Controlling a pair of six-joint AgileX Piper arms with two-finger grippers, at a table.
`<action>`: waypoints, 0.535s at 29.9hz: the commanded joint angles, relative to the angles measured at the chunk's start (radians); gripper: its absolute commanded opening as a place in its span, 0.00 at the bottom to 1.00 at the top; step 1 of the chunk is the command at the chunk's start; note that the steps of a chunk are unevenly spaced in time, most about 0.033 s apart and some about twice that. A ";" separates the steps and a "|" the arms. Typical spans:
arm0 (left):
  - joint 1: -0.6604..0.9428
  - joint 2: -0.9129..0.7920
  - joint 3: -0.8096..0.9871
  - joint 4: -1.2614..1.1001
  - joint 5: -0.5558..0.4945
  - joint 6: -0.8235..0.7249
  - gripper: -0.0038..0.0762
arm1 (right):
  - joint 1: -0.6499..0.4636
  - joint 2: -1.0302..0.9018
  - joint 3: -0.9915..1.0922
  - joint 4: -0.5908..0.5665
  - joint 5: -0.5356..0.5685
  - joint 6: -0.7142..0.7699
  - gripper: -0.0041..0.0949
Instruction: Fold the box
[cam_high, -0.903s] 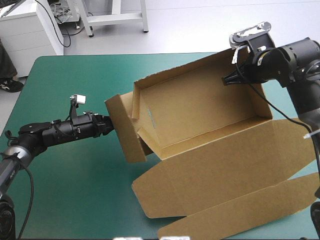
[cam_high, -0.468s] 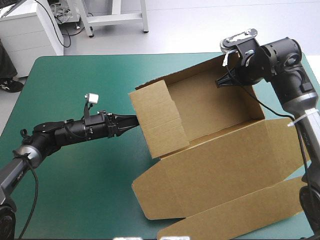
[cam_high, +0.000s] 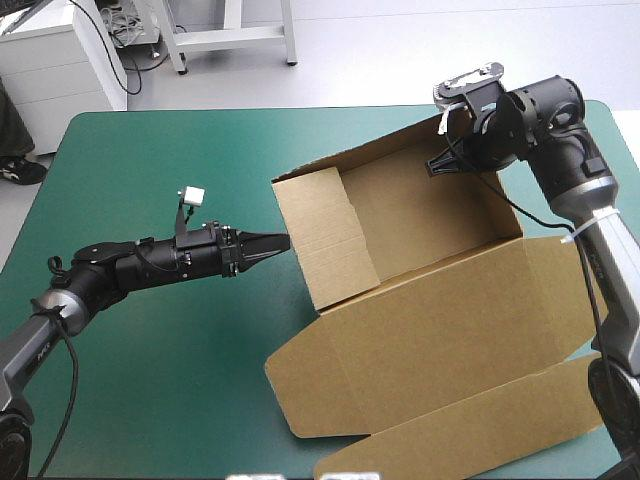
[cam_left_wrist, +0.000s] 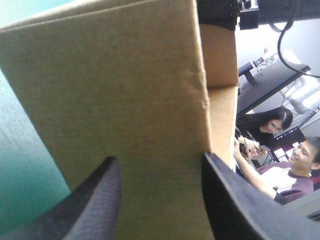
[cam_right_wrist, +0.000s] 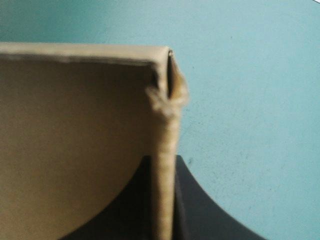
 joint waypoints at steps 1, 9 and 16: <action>-0.007 -0.035 -0.060 -0.135 0.131 -0.052 0.54 | 0.000 -0.032 -0.026 -0.005 -0.053 0.009 0.02; -0.007 -0.053 -0.175 -0.058 0.088 -0.110 0.56 | 0.000 -0.001 -0.026 0.026 -0.053 0.009 0.02; -0.057 -0.058 -0.269 0.259 -0.217 -0.393 0.56 | 0.000 -0.001 -0.026 0.052 -0.078 0.053 0.02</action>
